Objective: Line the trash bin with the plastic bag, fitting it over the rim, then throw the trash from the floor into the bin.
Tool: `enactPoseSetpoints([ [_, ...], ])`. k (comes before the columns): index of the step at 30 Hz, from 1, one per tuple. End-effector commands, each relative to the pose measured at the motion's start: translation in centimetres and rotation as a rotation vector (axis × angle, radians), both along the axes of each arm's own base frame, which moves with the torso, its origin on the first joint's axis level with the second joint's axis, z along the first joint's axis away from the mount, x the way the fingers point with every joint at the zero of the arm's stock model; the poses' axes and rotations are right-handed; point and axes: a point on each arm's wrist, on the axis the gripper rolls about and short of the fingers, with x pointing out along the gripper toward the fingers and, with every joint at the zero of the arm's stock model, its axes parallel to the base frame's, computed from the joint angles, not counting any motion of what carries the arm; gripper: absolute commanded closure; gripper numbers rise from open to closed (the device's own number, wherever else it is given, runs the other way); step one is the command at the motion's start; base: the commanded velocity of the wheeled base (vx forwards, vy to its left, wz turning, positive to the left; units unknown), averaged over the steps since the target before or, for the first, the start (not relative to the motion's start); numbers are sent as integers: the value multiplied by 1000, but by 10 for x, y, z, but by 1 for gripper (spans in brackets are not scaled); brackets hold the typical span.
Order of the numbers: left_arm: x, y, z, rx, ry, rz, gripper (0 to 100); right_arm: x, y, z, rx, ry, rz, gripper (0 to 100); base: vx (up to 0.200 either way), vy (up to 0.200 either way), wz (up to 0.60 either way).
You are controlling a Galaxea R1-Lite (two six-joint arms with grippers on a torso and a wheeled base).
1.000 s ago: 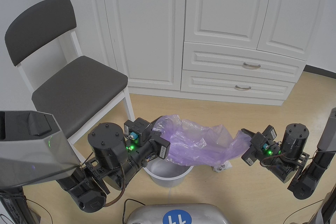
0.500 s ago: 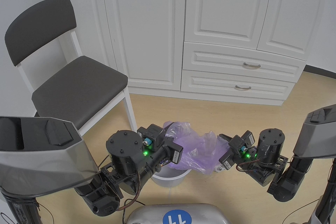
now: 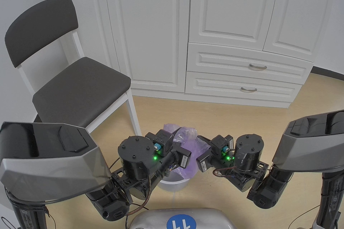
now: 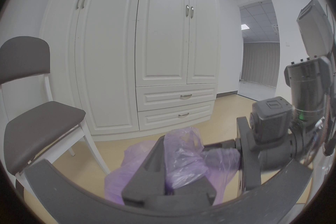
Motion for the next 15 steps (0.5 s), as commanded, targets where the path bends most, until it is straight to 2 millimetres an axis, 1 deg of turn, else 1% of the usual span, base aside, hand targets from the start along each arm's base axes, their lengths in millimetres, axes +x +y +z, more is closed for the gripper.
enactPoseSetpoints([
  [1,10,-8,-17,5,21,19,100,0,13,-13,15,16,26,100,0,0,0],
  [3,13,-10,-21,-5,29,22,100,2,13,-16,12,19,23,100,0,0,0],
  [5,19,-13,-29,-2,39,30,100,8,14,-21,15,18,12,100,0,0,0],
  [6,19,-13,-29,-2,39,30,100,8,14,-21,15,18,12,100,0,0,0],
  [8,26,-11,-34,0,39,59,100,14,14,-23,20,14,1,100,0,0,0],
  [13,37,-9,-37,0,33,113,100,21,15,-25,36,12,-7,100,0,0,0],
  [15,37,-9,-37,0,33,113,100,21,15,-25,36,12,-7,100,0,0,0],
])
